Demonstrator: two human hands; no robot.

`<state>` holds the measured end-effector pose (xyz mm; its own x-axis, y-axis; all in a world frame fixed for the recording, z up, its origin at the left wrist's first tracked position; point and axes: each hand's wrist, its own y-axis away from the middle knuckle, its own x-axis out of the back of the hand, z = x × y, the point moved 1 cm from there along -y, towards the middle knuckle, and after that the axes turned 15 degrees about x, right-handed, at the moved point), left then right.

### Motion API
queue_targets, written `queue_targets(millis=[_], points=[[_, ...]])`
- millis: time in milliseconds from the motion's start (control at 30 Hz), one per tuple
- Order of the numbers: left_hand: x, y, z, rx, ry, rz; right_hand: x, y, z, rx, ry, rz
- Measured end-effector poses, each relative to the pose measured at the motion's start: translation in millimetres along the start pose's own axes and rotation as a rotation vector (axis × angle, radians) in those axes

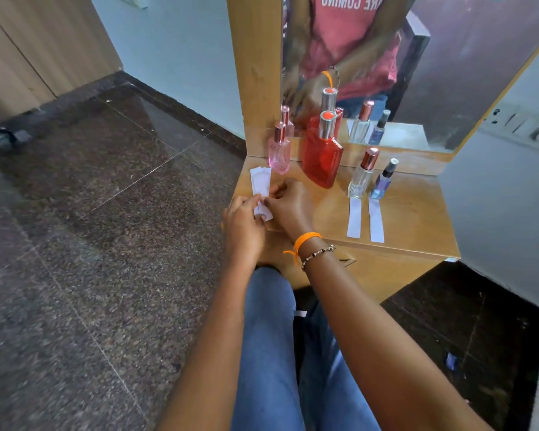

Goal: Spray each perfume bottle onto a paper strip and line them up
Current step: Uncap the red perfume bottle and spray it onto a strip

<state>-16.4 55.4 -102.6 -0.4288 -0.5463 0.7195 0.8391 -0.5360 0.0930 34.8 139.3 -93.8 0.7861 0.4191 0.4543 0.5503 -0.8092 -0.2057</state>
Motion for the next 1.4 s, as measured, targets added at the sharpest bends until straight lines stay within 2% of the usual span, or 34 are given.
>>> queue_targets(millis=[233,500,667,900,1100,1167,1300,1400], points=[[-0.4,0.5,-2.1,-0.036,0.013,0.015,-1.0,-4.3,0.0,-0.109,-0.031,0.054],[2.0,8.2,1.0,-0.038,-0.056,0.048,4.2,-6.2,-3.4,-0.127,0.031,0.009],[2.4,10.6,4.1,-0.034,-0.112,0.054,12.0,-3.6,-8.0,-0.094,0.034,0.022],[3.0,7.0,4.8,-0.034,-0.066,0.056,44.6,24.3,8.8,-0.023,0.09,0.148],[0.1,19.7,15.5,-0.126,-0.071,0.173,54.3,41.6,19.7,0.064,0.328,0.142],[-2.7,23.4,22.3,-0.153,-0.023,0.164,56.9,40.5,13.0,0.139,0.42,0.157],[-7.6,25.1,31.3,-0.208,0.04,0.12,71.4,22.1,-17.3,0.375,0.462,0.335],[-7.9,27.9,36.8,-0.212,0.082,0.086,78.8,-8.3,-31.9,0.452,0.523,0.353]])
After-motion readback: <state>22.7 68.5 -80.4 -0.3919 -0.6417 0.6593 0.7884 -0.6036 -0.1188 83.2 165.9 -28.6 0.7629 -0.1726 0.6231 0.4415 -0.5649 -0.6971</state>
